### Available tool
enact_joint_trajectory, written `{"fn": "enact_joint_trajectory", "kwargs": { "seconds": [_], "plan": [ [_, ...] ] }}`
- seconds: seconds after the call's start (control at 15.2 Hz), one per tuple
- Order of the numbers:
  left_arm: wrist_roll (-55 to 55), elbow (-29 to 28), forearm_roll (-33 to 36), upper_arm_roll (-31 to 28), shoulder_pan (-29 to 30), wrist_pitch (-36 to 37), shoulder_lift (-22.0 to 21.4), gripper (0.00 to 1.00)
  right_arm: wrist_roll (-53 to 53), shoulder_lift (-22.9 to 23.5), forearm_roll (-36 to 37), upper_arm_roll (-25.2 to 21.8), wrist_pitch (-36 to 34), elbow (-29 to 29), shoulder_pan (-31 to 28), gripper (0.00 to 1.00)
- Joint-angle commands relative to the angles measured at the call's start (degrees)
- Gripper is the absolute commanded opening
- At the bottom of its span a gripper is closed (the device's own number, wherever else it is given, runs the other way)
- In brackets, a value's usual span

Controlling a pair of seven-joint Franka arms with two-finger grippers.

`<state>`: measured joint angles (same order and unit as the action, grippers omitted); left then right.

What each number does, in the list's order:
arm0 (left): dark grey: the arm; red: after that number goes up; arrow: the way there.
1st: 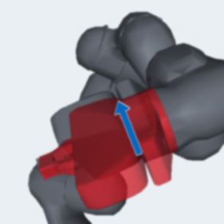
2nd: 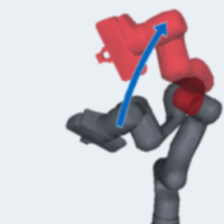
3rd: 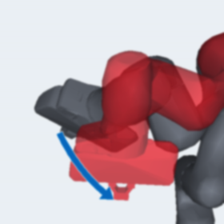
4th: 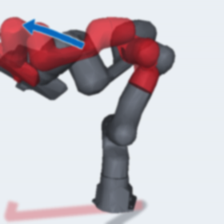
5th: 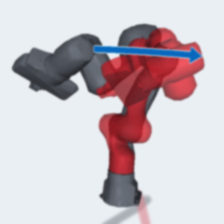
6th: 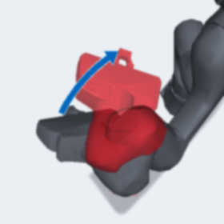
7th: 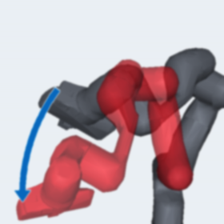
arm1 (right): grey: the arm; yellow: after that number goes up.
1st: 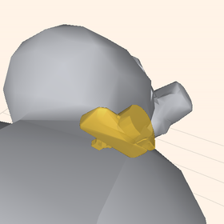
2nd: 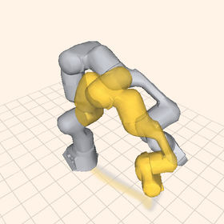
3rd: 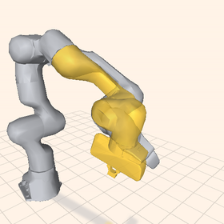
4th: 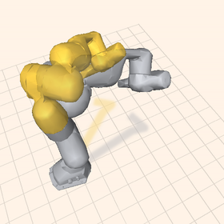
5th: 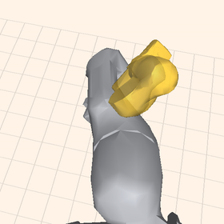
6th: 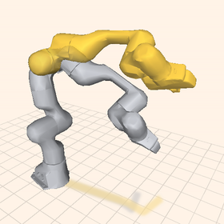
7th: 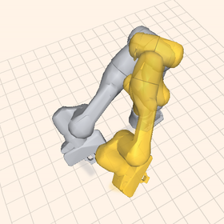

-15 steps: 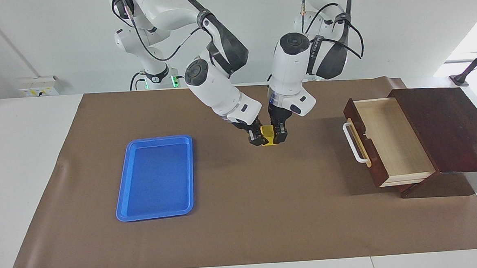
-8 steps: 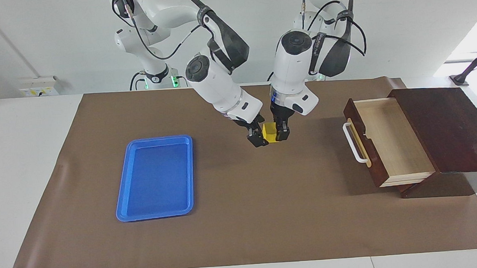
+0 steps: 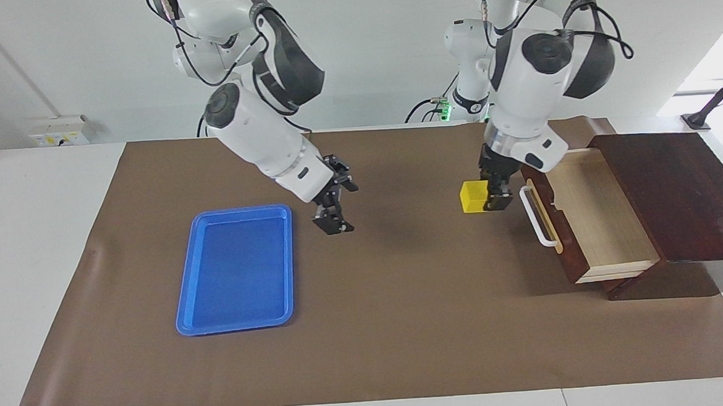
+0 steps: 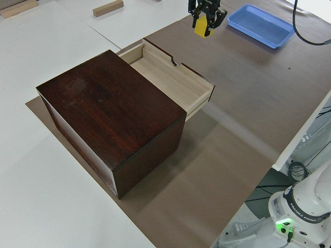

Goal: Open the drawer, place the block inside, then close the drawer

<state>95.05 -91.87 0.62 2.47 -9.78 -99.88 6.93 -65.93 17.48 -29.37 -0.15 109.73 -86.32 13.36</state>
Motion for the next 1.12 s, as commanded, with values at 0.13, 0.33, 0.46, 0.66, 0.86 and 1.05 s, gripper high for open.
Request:
{"fn": "enact_joint_trajectory", "kwargs": {
  "seconds": [0.13,0.33,0.46,0.66,0.86,1.05],
  "plan": [
    [-10.21,-1.03,-0.18,0.51,8.54,-0.30,-1.04,0.00,2.64,-1.21,8.27,0.77,-2.50,-0.07,-8.25,1.00],
    [-14.71,-4.88,-0.01,0.43,11.98,-3.99,-1.04,0.00,4.57,-1.74,11.34,0.16,-3.11,-0.07,-11.06,1.00],
    [-15.59,-8.57,0.17,0.34,12.24,-8.03,-0.69,0.00,6.94,-2.53,13.36,-0.02,-4.26,-0.07,-12.82,1.00],
    [-18.93,-12.80,1.31,0.34,14.70,-11.47,-0.95,0.00,12.99,-3.93,15.03,-0.63,-7.68,0.01,-14.15,1.00],
    [-19.64,-13.77,1.31,0.34,16.90,-11.74,-1.04,0.00,21.34,-5.60,16.88,-2.13,-10.32,0.02,-14.06,1.00],
    [-18.94,-18.50,1.31,0.43,17.78,-13.74,-2.70,0.00,33.36,-7.62,20.21,-2.22,-14.35,0.28,-13.89,1.00]
  ]
}}
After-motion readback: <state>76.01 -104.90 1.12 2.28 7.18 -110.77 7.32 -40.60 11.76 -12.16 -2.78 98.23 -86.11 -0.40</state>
